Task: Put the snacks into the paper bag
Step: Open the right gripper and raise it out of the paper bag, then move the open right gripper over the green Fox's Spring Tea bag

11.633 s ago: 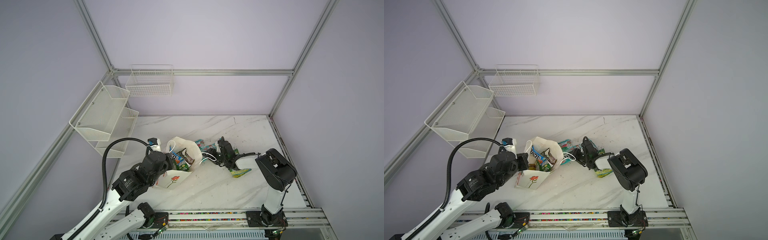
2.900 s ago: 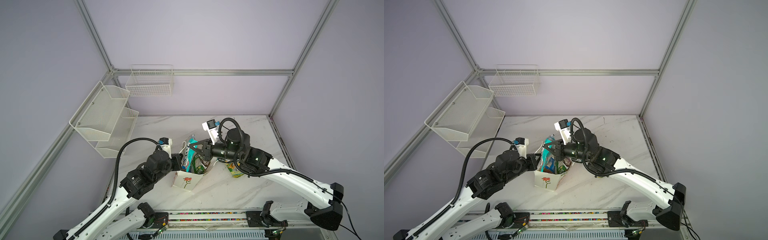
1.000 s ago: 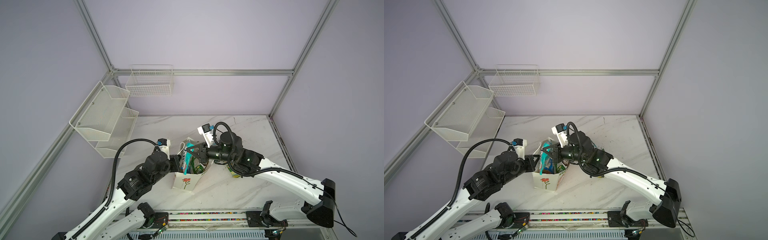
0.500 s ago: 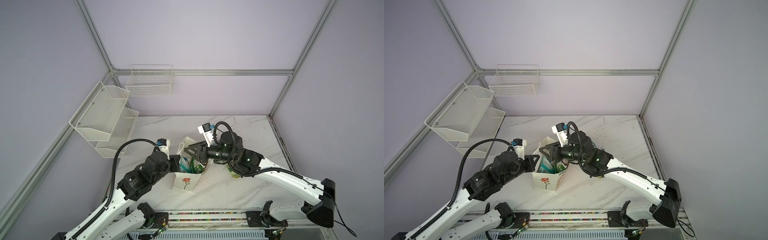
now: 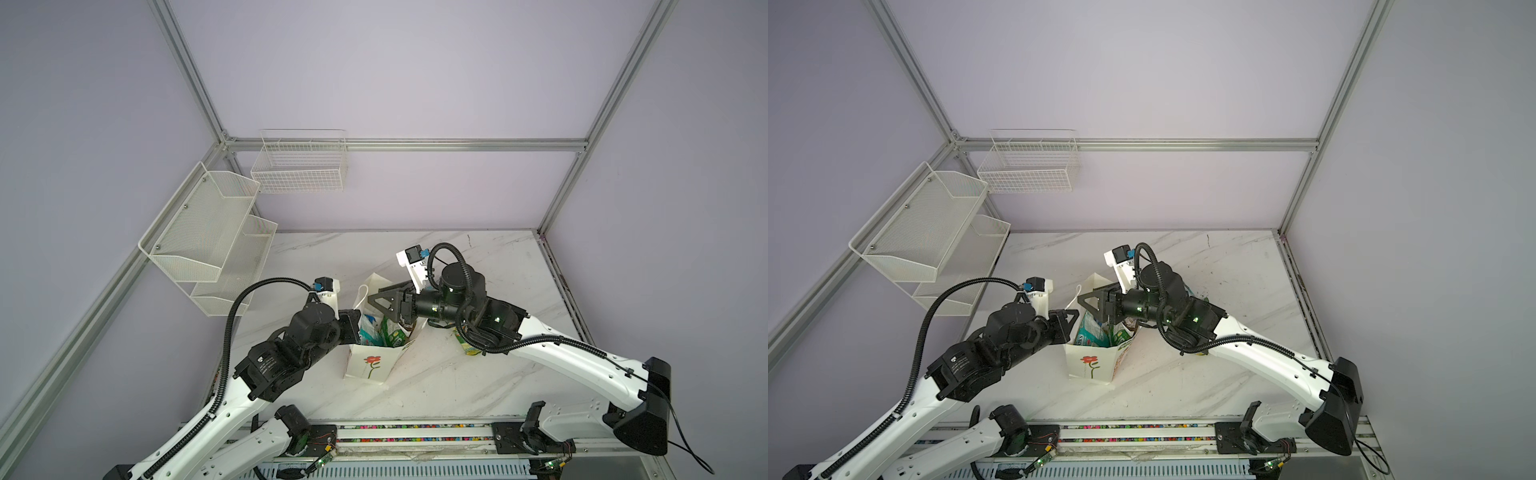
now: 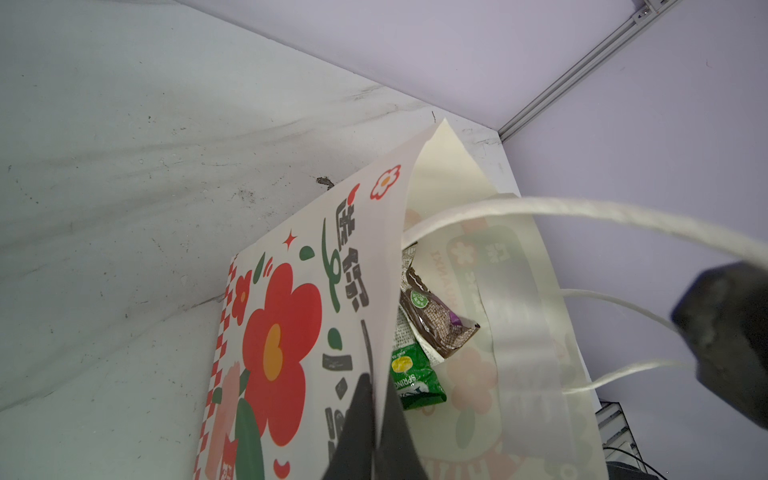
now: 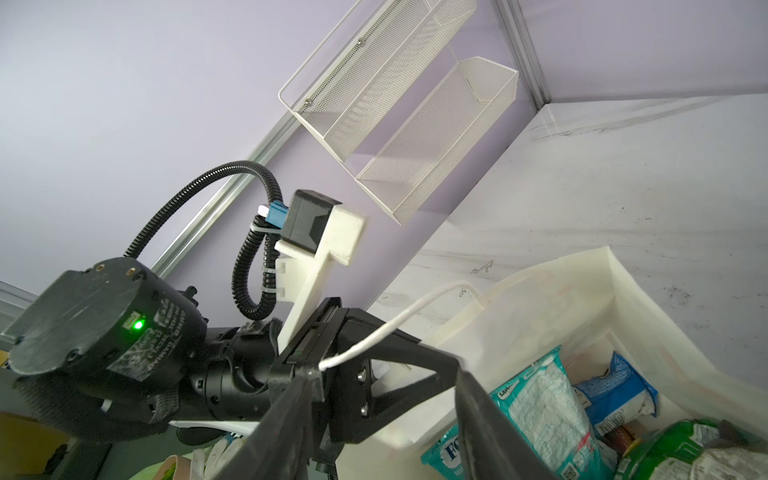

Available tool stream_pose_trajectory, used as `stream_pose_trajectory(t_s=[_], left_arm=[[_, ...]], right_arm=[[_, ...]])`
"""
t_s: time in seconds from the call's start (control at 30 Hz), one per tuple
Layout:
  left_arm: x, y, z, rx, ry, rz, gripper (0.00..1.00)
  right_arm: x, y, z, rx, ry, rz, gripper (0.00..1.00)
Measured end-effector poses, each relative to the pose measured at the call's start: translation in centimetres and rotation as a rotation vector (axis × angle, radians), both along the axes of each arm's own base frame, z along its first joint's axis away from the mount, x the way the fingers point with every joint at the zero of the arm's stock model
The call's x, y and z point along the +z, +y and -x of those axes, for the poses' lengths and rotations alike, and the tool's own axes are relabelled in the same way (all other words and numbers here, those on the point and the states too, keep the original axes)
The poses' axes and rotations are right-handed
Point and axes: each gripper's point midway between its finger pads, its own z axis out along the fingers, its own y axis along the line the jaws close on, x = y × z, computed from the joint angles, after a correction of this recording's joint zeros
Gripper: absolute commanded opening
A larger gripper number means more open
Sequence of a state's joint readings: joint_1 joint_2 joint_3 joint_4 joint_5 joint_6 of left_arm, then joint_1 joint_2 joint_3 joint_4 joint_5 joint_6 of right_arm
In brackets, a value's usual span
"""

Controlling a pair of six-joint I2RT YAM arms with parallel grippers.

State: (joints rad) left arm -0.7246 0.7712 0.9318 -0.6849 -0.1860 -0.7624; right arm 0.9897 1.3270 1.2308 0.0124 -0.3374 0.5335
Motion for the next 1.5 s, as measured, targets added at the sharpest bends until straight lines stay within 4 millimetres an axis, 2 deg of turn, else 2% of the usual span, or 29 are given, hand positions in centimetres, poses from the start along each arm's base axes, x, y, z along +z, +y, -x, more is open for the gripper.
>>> stream_pose_trajectory(t_s=[0.3, 0.77, 1.3, 1.5], left_arm=[[-0.1, 0.1, 0.0, 0.003, 0.001, -0.004, 0.0], [0.0, 0.4, 0.0, 0.004, 0.015, -0.055, 0.0], [0.0, 0.3, -0.3, -0.005, 0.025, -0.087, 0.0], [0.0, 0.1, -0.4, -0.007, 0.028, -0.093, 0.0]], right_arm=[[0.6, -0.9, -0.3, -0.042, -0.018, 0.004, 0.63], [3.3, -4.8, -1.7, -0.209, -0.073, -0.001, 0.68], [3.3, -10.9, -6.6, -0.434, -0.048, 0.023, 0.69], [2.1, -13.1, -8.2, -0.506, -0.011, 0.037, 0.69]])
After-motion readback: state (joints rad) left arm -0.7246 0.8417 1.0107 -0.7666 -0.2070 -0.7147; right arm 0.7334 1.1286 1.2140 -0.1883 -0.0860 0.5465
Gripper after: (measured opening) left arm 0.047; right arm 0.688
